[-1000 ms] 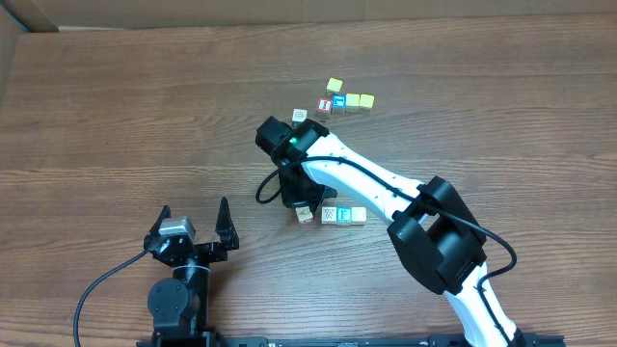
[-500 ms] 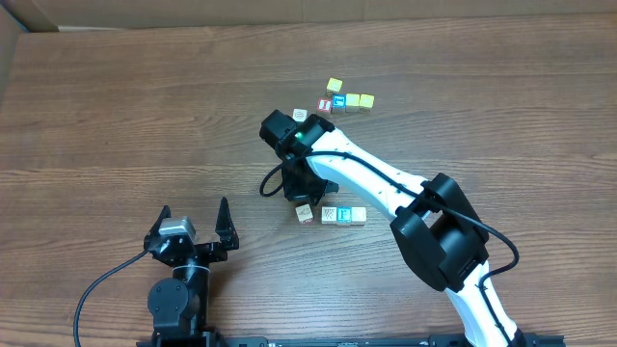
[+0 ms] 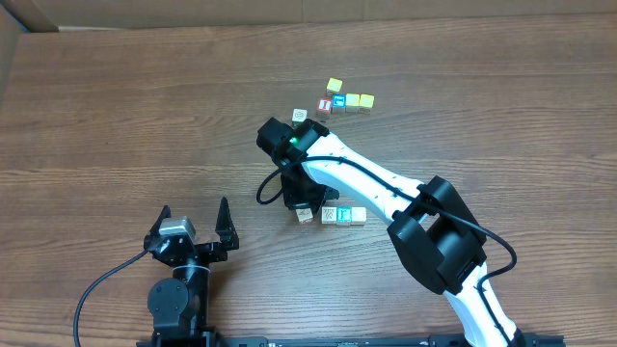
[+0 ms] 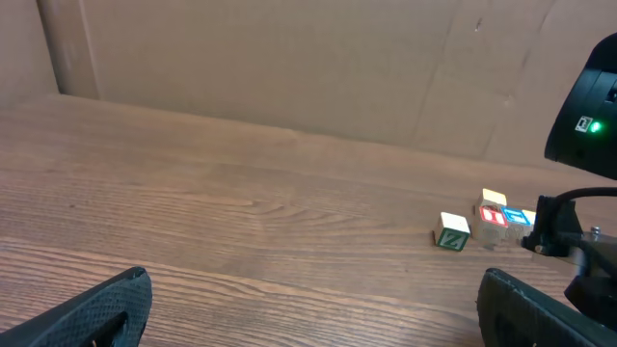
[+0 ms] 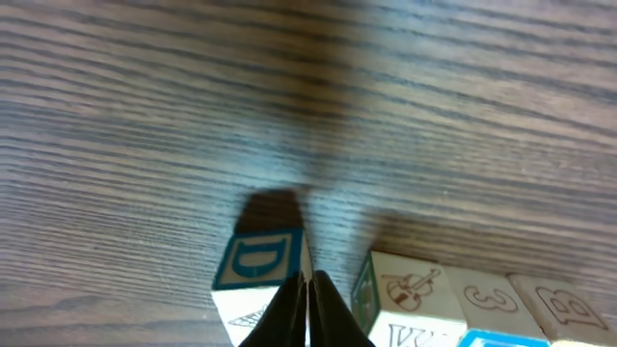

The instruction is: Flip 5 blocks

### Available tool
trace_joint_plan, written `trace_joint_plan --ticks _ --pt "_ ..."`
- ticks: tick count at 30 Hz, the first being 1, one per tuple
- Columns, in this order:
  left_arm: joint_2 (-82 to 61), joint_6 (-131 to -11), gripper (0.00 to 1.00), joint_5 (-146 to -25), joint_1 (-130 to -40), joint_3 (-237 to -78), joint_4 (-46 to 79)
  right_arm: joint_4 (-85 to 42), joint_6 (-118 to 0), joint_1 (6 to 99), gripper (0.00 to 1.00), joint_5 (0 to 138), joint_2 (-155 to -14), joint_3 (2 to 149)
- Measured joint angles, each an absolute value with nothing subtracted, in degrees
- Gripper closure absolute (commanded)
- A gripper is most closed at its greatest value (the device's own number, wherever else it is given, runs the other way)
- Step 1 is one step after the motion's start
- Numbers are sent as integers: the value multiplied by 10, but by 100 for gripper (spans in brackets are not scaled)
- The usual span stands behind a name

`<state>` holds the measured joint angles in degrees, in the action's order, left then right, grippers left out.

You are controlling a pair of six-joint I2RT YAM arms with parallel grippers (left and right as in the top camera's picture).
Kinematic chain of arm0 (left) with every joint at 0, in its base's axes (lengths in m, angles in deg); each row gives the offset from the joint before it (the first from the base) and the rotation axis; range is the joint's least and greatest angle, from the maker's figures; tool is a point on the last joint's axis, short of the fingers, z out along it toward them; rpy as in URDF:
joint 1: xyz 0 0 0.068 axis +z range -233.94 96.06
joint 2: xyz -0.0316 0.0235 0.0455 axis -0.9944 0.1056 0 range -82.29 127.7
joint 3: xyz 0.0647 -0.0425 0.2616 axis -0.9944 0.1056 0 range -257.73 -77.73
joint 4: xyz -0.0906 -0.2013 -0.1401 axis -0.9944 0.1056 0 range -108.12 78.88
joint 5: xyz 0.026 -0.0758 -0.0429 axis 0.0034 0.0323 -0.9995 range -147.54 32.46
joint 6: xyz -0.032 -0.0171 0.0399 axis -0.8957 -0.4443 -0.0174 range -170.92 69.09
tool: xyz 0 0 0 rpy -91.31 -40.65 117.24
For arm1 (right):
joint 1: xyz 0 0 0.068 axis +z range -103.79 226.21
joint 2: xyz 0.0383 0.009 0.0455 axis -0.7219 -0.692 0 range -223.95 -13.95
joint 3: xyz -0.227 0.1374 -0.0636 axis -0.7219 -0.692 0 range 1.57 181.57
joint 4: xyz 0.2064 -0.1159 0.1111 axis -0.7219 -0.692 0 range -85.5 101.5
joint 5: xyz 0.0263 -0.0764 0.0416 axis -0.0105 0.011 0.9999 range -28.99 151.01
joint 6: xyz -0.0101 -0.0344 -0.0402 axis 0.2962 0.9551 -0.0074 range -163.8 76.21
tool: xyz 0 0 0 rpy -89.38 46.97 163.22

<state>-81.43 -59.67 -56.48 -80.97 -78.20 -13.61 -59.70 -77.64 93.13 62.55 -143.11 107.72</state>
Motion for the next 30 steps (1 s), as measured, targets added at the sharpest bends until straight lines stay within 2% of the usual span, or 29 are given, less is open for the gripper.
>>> trace_joint_plan --ticks 8,24,30 --pt "-814 -597 0 -565 -810 -782 -136 -540 -776 931 93 625 -1431 1077" --pt "-814 -597 0 -565 -810 -782 -136 -550 -776 936 94 625 -1431 1049" --pt "-814 -597 0 -565 -810 -782 -136 -555 -772 936 89 625 -1431 1052"
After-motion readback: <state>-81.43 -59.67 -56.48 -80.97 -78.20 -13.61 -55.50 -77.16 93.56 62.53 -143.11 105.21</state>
